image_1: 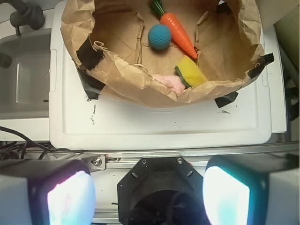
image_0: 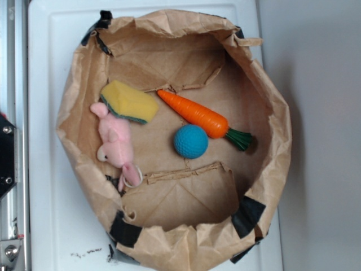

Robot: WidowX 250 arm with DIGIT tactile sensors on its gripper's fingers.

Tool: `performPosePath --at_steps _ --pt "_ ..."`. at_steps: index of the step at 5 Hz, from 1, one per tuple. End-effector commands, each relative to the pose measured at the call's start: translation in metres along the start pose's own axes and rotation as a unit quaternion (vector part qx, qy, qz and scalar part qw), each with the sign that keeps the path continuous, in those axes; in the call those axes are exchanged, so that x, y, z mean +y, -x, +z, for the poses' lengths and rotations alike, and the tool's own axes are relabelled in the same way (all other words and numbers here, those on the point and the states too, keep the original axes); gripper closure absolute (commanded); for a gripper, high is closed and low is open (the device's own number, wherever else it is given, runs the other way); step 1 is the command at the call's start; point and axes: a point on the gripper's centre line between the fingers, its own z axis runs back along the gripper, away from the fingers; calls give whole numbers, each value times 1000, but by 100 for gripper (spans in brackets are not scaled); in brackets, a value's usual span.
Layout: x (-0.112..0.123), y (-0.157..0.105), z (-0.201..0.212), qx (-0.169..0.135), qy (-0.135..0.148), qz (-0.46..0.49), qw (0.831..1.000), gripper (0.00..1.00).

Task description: Grab the blue ball.

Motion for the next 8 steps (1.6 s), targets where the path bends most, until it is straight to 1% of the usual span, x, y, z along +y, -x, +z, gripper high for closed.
performPosePath --at_steps 1,2,3,4,5,6,8 --pt "-1 -2 3 -6 1 -2 1000 0" --pt "2 -13 11 17 19 38 999 0" --pt "3 -55 9 36 29 133 990 0" --pt "12 -84 -7 6 23 207 978 0" --pt "37 -112 -26 -40 39 325 944 0" --pt "56 -121 -28 -12 28 408 912 0" --pt "56 -121 -28 -12 28 408 912 0"
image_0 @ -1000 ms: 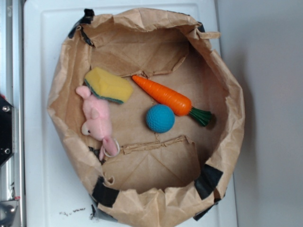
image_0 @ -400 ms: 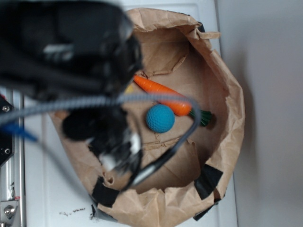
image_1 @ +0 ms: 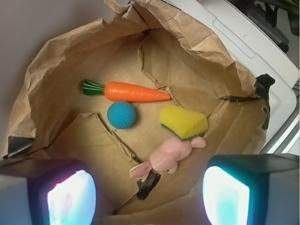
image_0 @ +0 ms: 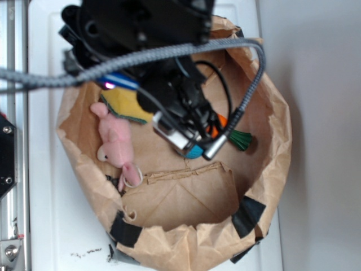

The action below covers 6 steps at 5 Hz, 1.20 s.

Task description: Grab the blue ball.

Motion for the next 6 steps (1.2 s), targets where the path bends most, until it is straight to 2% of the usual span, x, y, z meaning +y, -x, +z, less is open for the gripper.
performPosePath --at_steps 1,2,3,6 --pt "7 -10 16 -25 18 7 1000 0" --pt "3 -17 -29 -39 24 1 999 0" --pt "-8 -21 -56 -66 21 4 998 0" --pt "-27 -21 -109 -111 19 6 994 0"
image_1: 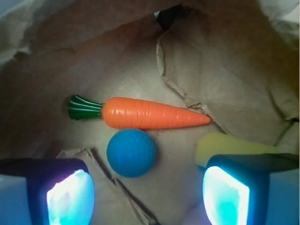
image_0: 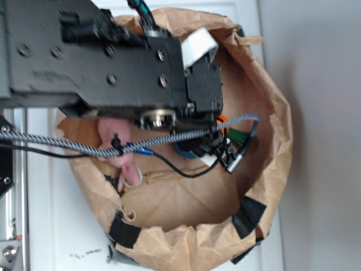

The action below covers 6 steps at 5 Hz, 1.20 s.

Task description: Grab the blue ball.

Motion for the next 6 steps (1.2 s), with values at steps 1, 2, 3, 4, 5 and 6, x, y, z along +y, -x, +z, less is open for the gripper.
performPosePath --at_steps 1,2,3,4,5,6 --pt "-1 -1 -27 -60 11 -4 998 0" --pt "-4 -5 -60 -85 0 -3 996 0" --pt "0 -8 -74 -103 -11 8 995 38" --pt "1 -8 -75 -102 -26 19 994 100" --pt "-2 -9 -66 -94 -25 26 995 100" --pt "-3 -10 -47 -66 -25 31 997 100"
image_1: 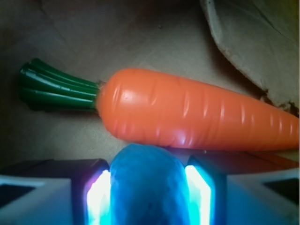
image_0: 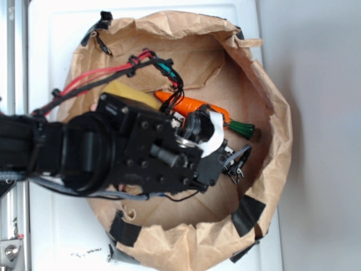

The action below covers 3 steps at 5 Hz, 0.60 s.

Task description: Grab the blue ball.

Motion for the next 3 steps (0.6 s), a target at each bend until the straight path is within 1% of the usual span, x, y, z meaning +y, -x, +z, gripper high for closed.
performPosePath --at_steps 1,2,3 --pt "17 -23 66 55 13 -1 998 100" --pt "28 -31 104 59 27 3 998 100" --pt "36 -33 124 63 36 5 997 100"
